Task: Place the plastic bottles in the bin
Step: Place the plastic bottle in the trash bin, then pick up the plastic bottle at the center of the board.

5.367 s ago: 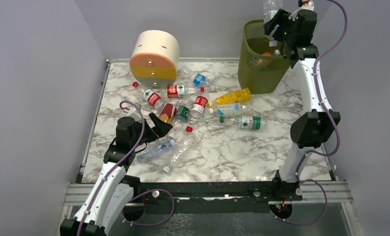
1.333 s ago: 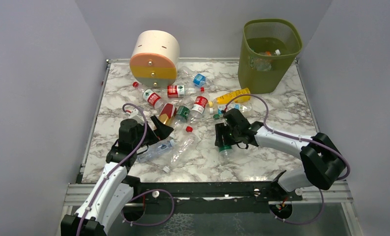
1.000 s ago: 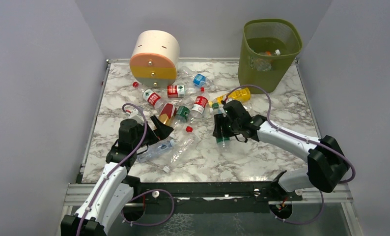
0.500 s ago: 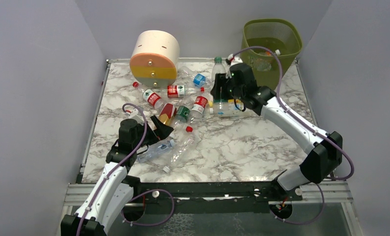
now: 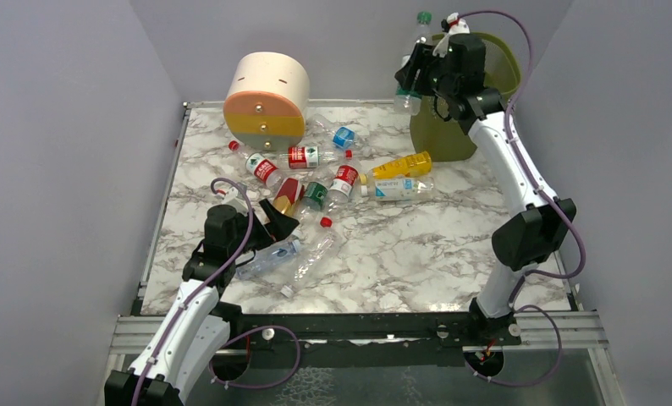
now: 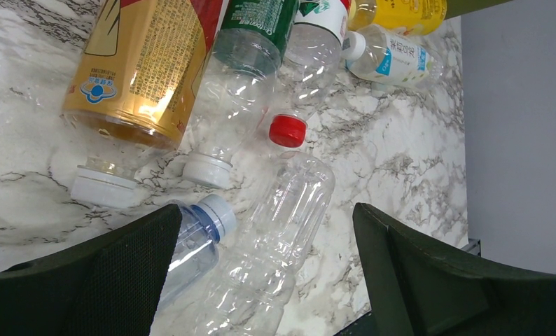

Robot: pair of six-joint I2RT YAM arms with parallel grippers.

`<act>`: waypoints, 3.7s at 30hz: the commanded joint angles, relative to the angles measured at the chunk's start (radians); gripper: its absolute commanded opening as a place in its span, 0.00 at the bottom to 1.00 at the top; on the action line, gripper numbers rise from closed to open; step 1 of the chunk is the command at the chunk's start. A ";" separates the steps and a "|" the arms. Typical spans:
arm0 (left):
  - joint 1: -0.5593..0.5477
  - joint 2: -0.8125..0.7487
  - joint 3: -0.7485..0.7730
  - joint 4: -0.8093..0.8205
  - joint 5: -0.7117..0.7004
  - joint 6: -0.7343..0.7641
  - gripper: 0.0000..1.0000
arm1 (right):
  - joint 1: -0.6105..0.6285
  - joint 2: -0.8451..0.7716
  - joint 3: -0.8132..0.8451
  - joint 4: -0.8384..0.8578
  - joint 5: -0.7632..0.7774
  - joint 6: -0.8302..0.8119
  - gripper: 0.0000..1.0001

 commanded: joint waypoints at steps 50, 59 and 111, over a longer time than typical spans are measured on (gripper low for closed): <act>-0.007 0.145 0.440 -0.264 -0.007 0.010 0.99 | -0.384 -0.188 -0.066 0.010 -0.334 0.193 0.99; -0.007 0.355 0.580 -0.294 0.054 0.082 0.99 | -0.320 -0.208 -0.119 -0.059 -0.451 0.210 0.99; -0.409 0.281 0.481 -0.724 -0.271 0.199 0.99 | 0.441 -0.674 -0.886 -0.186 -0.334 0.525 0.99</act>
